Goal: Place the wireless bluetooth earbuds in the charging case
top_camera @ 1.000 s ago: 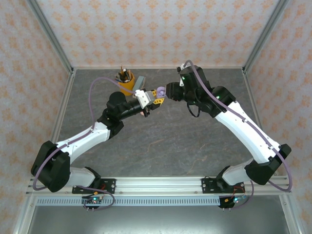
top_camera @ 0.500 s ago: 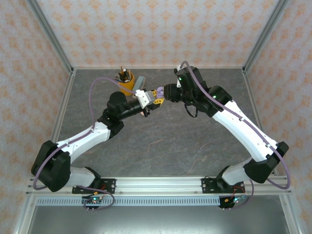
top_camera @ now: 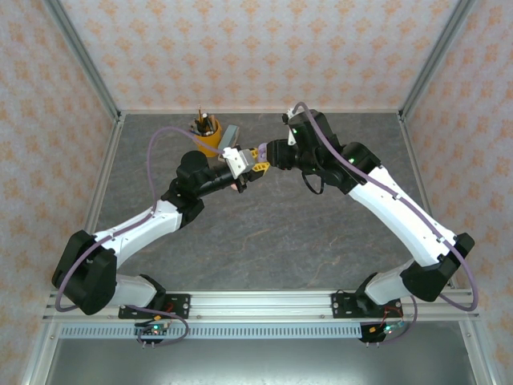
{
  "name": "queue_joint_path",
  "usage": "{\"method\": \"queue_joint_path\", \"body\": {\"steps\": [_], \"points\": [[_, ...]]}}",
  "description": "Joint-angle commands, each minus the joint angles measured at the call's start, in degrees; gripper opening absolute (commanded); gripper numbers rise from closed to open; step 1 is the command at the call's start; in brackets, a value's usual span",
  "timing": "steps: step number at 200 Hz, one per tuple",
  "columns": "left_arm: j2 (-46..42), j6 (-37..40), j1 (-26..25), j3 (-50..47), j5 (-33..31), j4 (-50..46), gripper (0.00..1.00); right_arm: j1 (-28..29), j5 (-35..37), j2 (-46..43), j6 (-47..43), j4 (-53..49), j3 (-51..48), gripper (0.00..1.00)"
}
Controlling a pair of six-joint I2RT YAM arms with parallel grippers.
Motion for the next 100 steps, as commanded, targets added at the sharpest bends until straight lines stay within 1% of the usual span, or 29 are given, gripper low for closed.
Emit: {"method": "queue_joint_path", "body": {"steps": [1,23,42,100], "points": [[-0.17,-0.22,-0.14,0.34,-0.81,3.09,0.00,0.09,3.57,-3.14,-1.01,0.24,-0.20,0.40],[-0.52,-0.04,-0.15,0.14,-0.90,2.83,0.00,-0.93,4.71,-5.37,-1.05,0.89,0.95,0.40],[-0.57,0.09,-0.15,0.05,-0.90,2.90,0.00,-1.90,4.40,-4.14,-1.02,0.40,3.56,0.40],[-0.63,-0.26,-0.13,0.22,-0.82,2.81,0.00,-2.48,2.19,7.93,-1.41,-1.61,13.96,0.39]]}}
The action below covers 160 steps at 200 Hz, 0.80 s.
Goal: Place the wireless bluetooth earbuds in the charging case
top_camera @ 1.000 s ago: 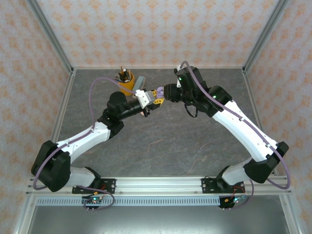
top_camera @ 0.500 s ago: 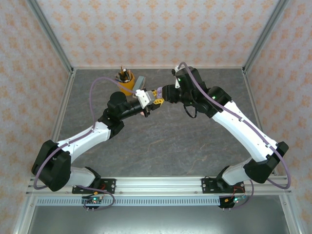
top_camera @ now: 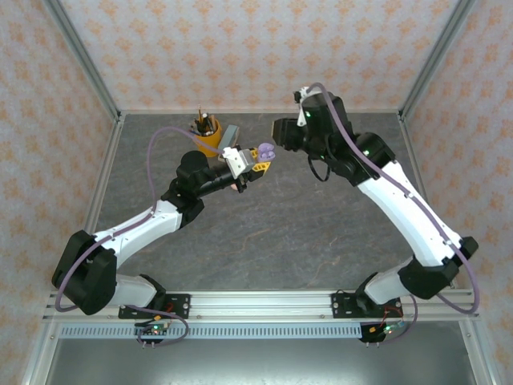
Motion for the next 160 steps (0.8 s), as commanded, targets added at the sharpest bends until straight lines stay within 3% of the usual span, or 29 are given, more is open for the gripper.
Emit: {"method": "queue_joint_path", "body": {"steps": [1,64,140,160], "points": [[-0.60,-0.26,-0.13,0.21,-0.86,2.86,0.00,-0.32,-0.46,5.43,-1.15,-1.58,3.82,0.39],[-0.42,-0.63,-0.14,0.32,-1.69,3.10,0.00,-0.75,-2.35,11.28,-1.27,-4.01,6.59,0.38],[1.38,-1.15,-0.08,1.36,-3.01,3.30,0.00,-0.76,-7.09,-2.67,3.52,0.49,-11.97,0.34],[2.02,-2.03,-0.12,1.90,-3.08,3.37,0.00,-0.76,-4.55,-5.04,4.34,0.89,-14.60,0.34]]}}
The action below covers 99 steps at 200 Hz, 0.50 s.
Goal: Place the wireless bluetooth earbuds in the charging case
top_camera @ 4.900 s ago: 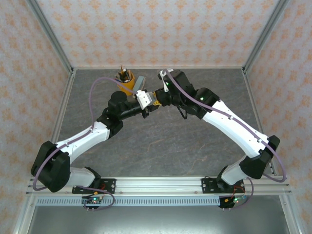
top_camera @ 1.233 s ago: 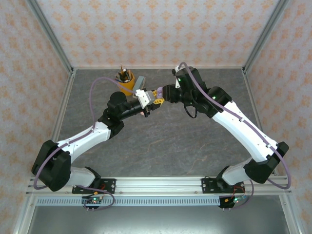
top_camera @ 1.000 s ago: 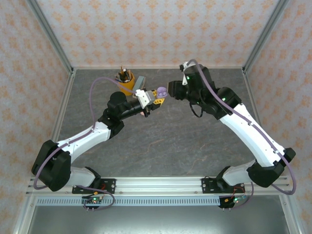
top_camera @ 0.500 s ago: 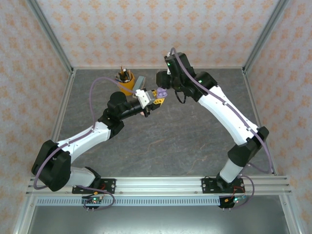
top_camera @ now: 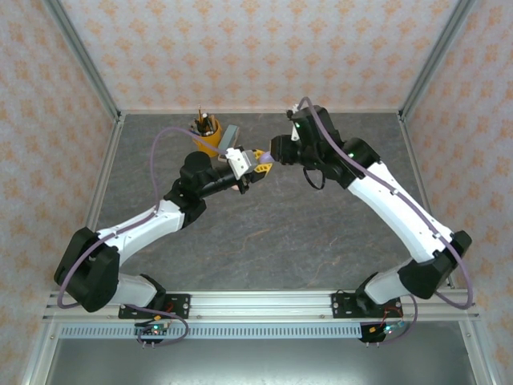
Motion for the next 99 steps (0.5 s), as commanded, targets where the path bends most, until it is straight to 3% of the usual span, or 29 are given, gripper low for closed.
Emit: {"method": "queue_joint_path", "body": {"steps": [1,31,63,99], "points": [[0.59,-1.88,0.40,1.97,-1.86,3.38,0.00,0.20,0.92,-2.97,1.92,-0.15,-3.22,0.34],[1.47,-5.35,0.42,2.64,-2.49,1.63,0.00,-1.47,10.50,-7.06,4.93,0.80,-6.53,0.38],[3.21,-13.35,-0.20,2.36,-3.86,-0.53,0.00,-6.81,9.07,-9.35,8.81,3.35,-12.03,0.39],[7.25,-22.10,-1.45,2.15,-6.21,-4.77,0.00,-8.32,9.35,-10.23,11.46,6.16,-17.30,0.38]]}}
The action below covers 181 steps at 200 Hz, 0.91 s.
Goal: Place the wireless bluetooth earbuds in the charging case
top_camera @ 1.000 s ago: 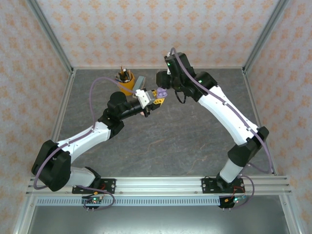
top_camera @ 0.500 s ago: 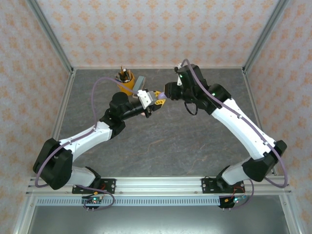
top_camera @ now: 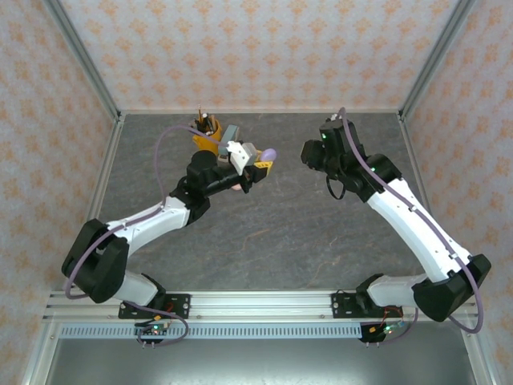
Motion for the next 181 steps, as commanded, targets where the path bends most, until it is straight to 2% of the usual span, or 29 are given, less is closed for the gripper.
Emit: {"method": "queue_joint_path", "body": {"steps": [1,53,77,126,181], "points": [[2.61,-7.92,-1.15,1.51,-2.72,-4.05,0.00,-0.39,1.85,-1.02,3.24,3.05,-3.16,0.38],[12.06,-21.58,-1.64,9.41,-2.93,-18.97,0.00,-0.84,2.21,-1.08,6.12,5.09,-7.57,0.38],[18.23,-27.16,-2.18,15.46,-3.55,-29.67,0.00,-0.92,2.34,-1.00,7.05,6.08,-9.27,0.38],[25.33,-33.33,-2.81,17.64,-3.36,-33.61,0.00,-0.92,2.39,-1.16,7.31,6.19,-10.49,0.38],[29.60,-35.18,-2.87,18.88,-3.64,-38.05,0.00,-0.92,1.67,-1.17,7.57,6.70,-10.29,0.39]]}}
